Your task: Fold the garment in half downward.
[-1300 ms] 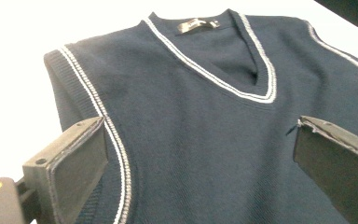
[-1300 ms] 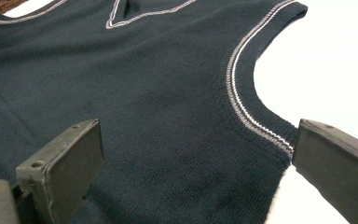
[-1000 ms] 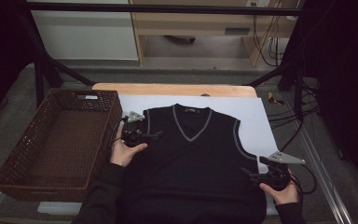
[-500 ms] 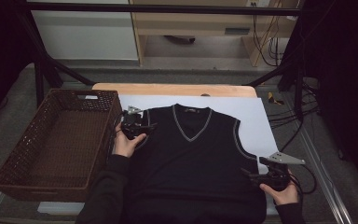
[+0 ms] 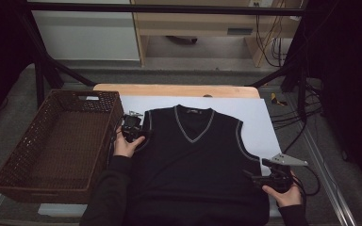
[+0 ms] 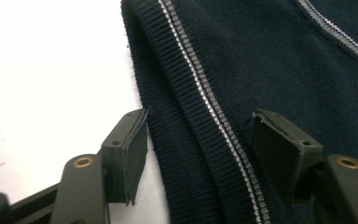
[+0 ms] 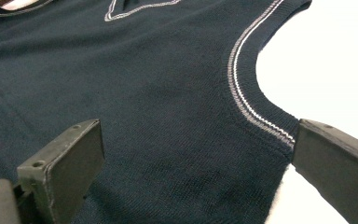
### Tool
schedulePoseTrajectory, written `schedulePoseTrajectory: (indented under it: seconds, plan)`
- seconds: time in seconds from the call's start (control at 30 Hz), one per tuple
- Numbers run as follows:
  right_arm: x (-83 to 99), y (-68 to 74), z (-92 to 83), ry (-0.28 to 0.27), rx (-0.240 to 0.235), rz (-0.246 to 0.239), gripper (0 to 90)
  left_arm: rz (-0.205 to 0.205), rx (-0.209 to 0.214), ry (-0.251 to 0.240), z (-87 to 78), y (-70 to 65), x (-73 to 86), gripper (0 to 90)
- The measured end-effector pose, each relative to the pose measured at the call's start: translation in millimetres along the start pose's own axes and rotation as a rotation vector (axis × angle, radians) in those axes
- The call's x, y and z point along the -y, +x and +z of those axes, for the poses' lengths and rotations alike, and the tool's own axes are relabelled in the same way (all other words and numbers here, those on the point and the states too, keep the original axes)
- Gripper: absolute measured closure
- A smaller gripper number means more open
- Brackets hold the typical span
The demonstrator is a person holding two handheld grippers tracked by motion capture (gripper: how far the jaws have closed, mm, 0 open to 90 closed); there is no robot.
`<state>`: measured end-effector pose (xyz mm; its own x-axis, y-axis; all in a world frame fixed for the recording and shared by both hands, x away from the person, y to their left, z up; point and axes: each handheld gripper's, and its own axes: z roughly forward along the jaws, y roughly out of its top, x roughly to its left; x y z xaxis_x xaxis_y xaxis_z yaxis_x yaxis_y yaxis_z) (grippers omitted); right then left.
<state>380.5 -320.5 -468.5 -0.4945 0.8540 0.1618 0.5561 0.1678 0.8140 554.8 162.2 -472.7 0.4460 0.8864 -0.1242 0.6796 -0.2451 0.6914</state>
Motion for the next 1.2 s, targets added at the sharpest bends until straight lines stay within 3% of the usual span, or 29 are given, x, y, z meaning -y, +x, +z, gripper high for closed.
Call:
schedulePoseTrajectory:
  seconds: [0.13, 0.23, 0.37, 0.47, 0.6, 0.73, 0.87, 1.0, 1.2]
  plan:
    - [-0.2, -0.4, -0.3, -0.001, -0.001, 0.0, 3.2, -0.009, 0.007, 0.012, -2.4, 0.6, 0.3, 55.0]
    - [-0.1, -0.3, -0.1, 0.002, -0.001, -0.004, 3.2, -0.022, 0.021, 0.014, -3.1, 1.4, 0.7, 61.2]
    - [-0.4, -0.5, 0.5, 0.0, -0.003, 0.001, 3.3, 0.005, 0.039, 0.02, -1.8, -2.3, 0.7, 69.0]
    - [-0.5, -0.5, 1.1, 0.0, -0.003, 0.0, 3.3, 0.007, 0.053, 0.017, -0.9, -3.5, 0.5, 68.9]
    - [-0.5, -0.4, 1.8, 0.003, -0.003, 0.0, 3.3, -0.007, 0.088, 0.014, 0.3, -5.7, 0.4, 60.4]
    - [-0.8, 0.2, 2.1, 0.006, -0.001, -0.004, 3.4, 0.021, 0.04, 0.021, 0.5, -10.4, 0.2, 66.6]
    - [-3.8, -0.4, 2.5, -0.003, 0.004, -0.01, 4.5, 0.017, 0.054, 0.026, 0.4, -11.2, 0.6, 75.7]
    - [-12.0, -2.6, 5.7, -0.017, 0.006, -0.018, 6.9, 0.019, 0.068, 0.021, 0.8, -9.5, 1.1, 77.5]
    - [-34.4, -9.4, 23.3, -0.026, 0.012, -0.015, 9.8, 0.059, 0.056, 0.02, 1.1, -11.7, 1.4, 77.6]
